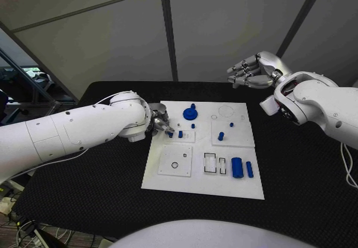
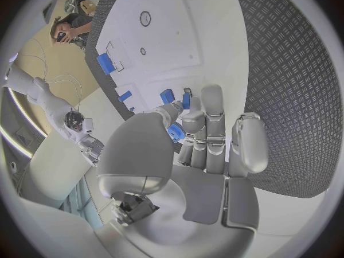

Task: Assemble the parts on the task board

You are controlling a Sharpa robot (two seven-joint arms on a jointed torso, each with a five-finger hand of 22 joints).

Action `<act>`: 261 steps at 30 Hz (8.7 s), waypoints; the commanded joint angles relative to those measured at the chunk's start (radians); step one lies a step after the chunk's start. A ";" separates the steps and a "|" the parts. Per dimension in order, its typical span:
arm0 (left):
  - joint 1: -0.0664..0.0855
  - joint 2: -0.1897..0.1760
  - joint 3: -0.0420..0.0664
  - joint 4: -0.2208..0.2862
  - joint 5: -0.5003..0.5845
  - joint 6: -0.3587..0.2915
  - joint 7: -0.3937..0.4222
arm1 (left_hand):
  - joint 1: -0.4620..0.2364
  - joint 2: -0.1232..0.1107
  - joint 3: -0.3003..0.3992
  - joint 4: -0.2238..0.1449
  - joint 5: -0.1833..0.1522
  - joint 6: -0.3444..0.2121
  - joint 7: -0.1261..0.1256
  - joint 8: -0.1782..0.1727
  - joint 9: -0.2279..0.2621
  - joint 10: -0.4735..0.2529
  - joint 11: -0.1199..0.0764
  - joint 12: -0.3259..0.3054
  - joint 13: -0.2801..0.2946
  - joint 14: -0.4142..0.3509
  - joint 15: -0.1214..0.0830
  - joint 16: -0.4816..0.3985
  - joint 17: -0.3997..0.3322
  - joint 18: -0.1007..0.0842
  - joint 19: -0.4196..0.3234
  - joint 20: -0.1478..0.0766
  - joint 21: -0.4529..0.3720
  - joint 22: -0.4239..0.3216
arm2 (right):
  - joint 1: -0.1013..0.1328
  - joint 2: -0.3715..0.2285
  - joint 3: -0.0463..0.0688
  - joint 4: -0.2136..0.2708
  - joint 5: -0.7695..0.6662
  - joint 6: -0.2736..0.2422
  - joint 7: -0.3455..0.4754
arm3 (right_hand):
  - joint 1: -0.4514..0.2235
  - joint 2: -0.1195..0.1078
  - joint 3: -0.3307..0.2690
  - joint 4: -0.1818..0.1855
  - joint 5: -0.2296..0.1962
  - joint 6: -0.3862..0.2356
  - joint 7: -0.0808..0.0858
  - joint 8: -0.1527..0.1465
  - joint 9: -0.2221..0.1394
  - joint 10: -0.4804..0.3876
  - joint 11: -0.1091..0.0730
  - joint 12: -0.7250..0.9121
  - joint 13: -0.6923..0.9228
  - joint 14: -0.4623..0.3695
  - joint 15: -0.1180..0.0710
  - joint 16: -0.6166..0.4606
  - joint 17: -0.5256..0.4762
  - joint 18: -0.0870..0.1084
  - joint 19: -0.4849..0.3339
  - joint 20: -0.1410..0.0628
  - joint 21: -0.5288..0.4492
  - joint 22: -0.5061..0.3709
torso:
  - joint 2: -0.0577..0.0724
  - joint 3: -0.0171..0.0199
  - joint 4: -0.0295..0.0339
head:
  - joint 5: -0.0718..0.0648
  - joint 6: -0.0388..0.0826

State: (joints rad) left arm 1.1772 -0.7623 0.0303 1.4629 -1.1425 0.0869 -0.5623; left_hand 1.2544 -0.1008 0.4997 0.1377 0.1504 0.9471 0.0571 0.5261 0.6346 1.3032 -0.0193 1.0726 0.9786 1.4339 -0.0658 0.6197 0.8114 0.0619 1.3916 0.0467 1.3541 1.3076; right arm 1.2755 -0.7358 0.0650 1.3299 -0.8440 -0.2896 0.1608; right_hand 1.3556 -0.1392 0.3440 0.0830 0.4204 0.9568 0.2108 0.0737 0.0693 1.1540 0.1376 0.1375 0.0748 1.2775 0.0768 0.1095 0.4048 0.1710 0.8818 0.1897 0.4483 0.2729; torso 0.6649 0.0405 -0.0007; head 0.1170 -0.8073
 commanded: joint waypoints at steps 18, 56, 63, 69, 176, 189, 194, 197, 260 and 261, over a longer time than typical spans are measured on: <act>-0.002 -0.006 -0.001 0.010 -0.009 0.031 -0.011 | 0.008 -0.006 0.129 -0.120 0.004 0.005 -0.001 0.007 0.002 0.006 0.002 0.004 0.000 0.003 -0.002 0.003 0.001 0.006 0.007 -0.001 0.005 0.020 | 0.002 0.005 0.000 -0.007 0.003 0.008 0.009 | 0.009 0.002 0.003 -0.004 0.005 0.003 -0.002 0.003 0.001 -0.005 -0.003 0.004 -0.001 0.000 -0.004 -0.006 -0.001 0.011 0.005 0.002 -0.006 -0.001 | 0.000 0.0008 -0.0015 | 0.000 -0.002; -0.002 0.026 -0.002 -0.014 -0.009 0.055 -0.022 | -0.091 -0.062 0.143 -0.093 -0.001 0.055 -0.029 0.033 0.010 0.047 -0.016 0.030 0.023 0.008 -0.012 0.009 0.005 -0.004 0.034 -0.010 0.035 0.060 | 0.002 0.004 0.000 -0.004 0.003 0.008 0.006 | 0.012 0.003 0.005 -0.007 0.005 0.004 -0.002 0.003 0.001 -0.005 -0.003 0.005 -0.003 0.001 -0.004 -0.007 -0.001 0.011 0.007 0.001 -0.007 -0.002 | 0.000 0.0016 -0.0015 | -0.005 -0.010; -0.002 0.030 -0.003 -0.022 -0.009 0.061 -0.031 | -0.104 -0.060 0.133 -0.087 -0.001 0.063 -0.032 0.037 0.011 0.055 -0.019 0.044 0.038 0.008 -0.014 0.009 0.005 -0.006 0.041 -0.012 0.042 0.069 | 0.002 0.003 0.000 -0.003 0.003 0.007 0.006 | 0.012 0.003 0.005 -0.007 0.004 0.004 -0.002 0.003 0.001 -0.005 -0.003 0.005 -0.003 0.001 -0.004 -0.007 -0.001 0.011 0.007 0.001 -0.008 -0.002 | 0.000 0.0010 -0.0007 | -0.006 -0.011; -0.002 0.032 -0.003 -0.026 -0.018 0.070 -0.034 | -0.110 -0.059 0.125 -0.084 -0.002 0.069 -0.035 0.040 0.012 0.060 -0.021 0.051 0.046 0.008 -0.015 0.010 0.006 -0.008 0.046 -0.013 0.047 0.075 | 0.002 0.003 0.000 -0.002 0.003 0.007 0.006 | 0.012 0.003 0.005 -0.007 0.004 0.004 -0.002 0.003 0.001 -0.005 -0.003 0.005 -0.003 0.001 -0.004 -0.007 -0.001 0.011 0.007 0.001 -0.008 -0.002 | 0.000 0.0003 -0.0002 | -0.006 -0.012; -0.041 0.194 -0.023 -0.175 -0.397 -0.272 0.395 | 0.274 -0.045 -0.301 0.085 0.004 -0.055 0.093 -0.260 -0.469 -0.401 0.114 -0.566 -0.773 -0.094 0.084 0.508 0.125 0.088 -0.179 0.073 -0.496 -0.324 | 0.000 0.018 -0.001 -0.016 0.004 0.010 0.011 | 0.006 0.004 0.005 -0.004 0.005 0.001 0.000 0.002 0.000 -0.007 -0.001 0.005 -0.005 0.001 -0.002 -0.010 -0.003 0.010 0.007 0.002 -0.012 -0.004 | 0.001 0.0008 -0.0011 | -0.034 0.022; -0.048 0.212 -0.023 -0.185 -0.402 -0.243 0.392 | 0.268 -0.056 -0.270 0.083 0.003 -0.029 0.089 -0.280 -0.493 -0.361 0.107 -0.587 -0.807 -0.053 0.078 0.598 0.181 0.064 -0.117 0.068 -0.345 -0.189 | 0.000 0.019 -0.001 -0.018 0.004 0.012 0.008 | 0.006 0.004 0.005 -0.004 0.005 0.001 0.000 0.002 0.000 -0.007 -0.001 0.005 -0.005 0.001 -0.002 -0.010 -0.003 0.010 0.007 0.002 -0.012 -0.004 | 0.000 0.0006 0.0005 | -0.037 0.018; -0.048 0.215 -0.024 -0.187 -0.403 -0.235 0.394 | 0.268 -0.056 -0.263 0.082 0.004 -0.020 0.088 -0.281 -0.497 -0.352 0.106 -0.591 -0.813 -0.046 0.077 0.614 0.193 0.063 -0.113 0.068 -0.332 -0.176 | 0.000 0.021 -0.001 -0.018 0.004 0.012 0.008 | 0.008 0.005 0.006 -0.005 0.006 0.001 0.000 0.002 0.000 -0.007 -0.002 0.005 -0.006 0.001 -0.002 -0.011 -0.003 0.011 0.007 0.002 -0.013 -0.005 | 0.000 0.0005 -0.0006 | -0.036 0.018; -0.049 0.216 -0.024 -0.188 -0.402 -0.232 0.393 | 0.272 -0.054 -0.253 0.077 0.004 -0.009 0.085 -0.281 -0.499 -0.338 0.102 -0.590 -0.816 -0.043 0.074 0.623 0.196 0.061 -0.110 0.067 -0.320 -0.164 | 0.000 0.021 -0.001 -0.019 0.004 0.012 0.009 | 0.008 0.005 0.006 -0.005 0.006 0.001 0.000 0.002 0.000 -0.007 -0.002 0.005 -0.006 0.001 -0.002 -0.011 -0.003 0.011 0.007 0.002 -0.013 -0.005 | 0.000 0.0003 -0.0004 | -0.037 0.017; -0.056 0.081 0.052 -0.072 -0.374 -0.240 0.407 | 0.254 -0.067 -0.057 -0.031 0.003 0.099 0.091 -0.341 -0.534 -0.196 0.099 -0.739 -0.879 0.031 0.071 0.797 0.405 0.046 -0.080 0.063 -0.225 -0.050 | -0.003 0.018 -0.001 -0.023 0.004 0.013 0.012 | 0.009 0.007 0.008 -0.005 0.007 0.003 -0.001 0.003 0.001 -0.006 -0.002 0.007 -0.006 0.002 -0.003 -0.011 -0.003 0.011 0.009 0.002 -0.013 -0.005 | -0.001 0.0006 0.0010 | -0.024 0.031; -0.056 0.074 0.052 -0.071 -0.373 -0.239 0.406 | 0.253 -0.067 -0.056 -0.032 0.003 0.100 0.091 -0.342 -0.534 -0.195 0.099 -0.740 -0.879 0.031 0.071 0.797 0.405 0.045 -0.079 0.063 -0.224 -0.049 | -0.003 0.018 -0.001 -0.023 0.004 0.013 0.012 | 0.009 0.007 0.008 -0.005 0.007 0.003 -0.001 0.003 0.001 -0.006 -0.002 0.007 -0.006 0.002 -0.003 -0.011 -0.003 0.011 0.009 0.002 -0.013 -0.005 | -0.001 0.0002 0.0011 | -0.024 0.031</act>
State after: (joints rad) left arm 1.1201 -0.6846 0.0819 1.3896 -1.5261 -0.1663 -0.1477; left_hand 1.5179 -0.1704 0.4376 0.1060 0.1506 1.0400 0.1464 0.1882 0.1011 1.1022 0.0794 0.3366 0.1009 1.4599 0.0070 1.4138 1.2154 0.1932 1.3060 0.1075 1.1261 1.2575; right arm 1.2708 -0.7171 0.0631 1.3068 -0.8439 -0.2807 0.1626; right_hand 1.3595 -0.1352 0.3473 0.0797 0.4204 0.9568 0.2108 0.0737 0.0692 1.1540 0.1376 0.1375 0.0698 1.2775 0.0768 0.1023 0.4034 0.1709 0.8851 0.1931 0.4406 0.2692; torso 0.6626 0.0409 0.0007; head 0.0921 -0.7768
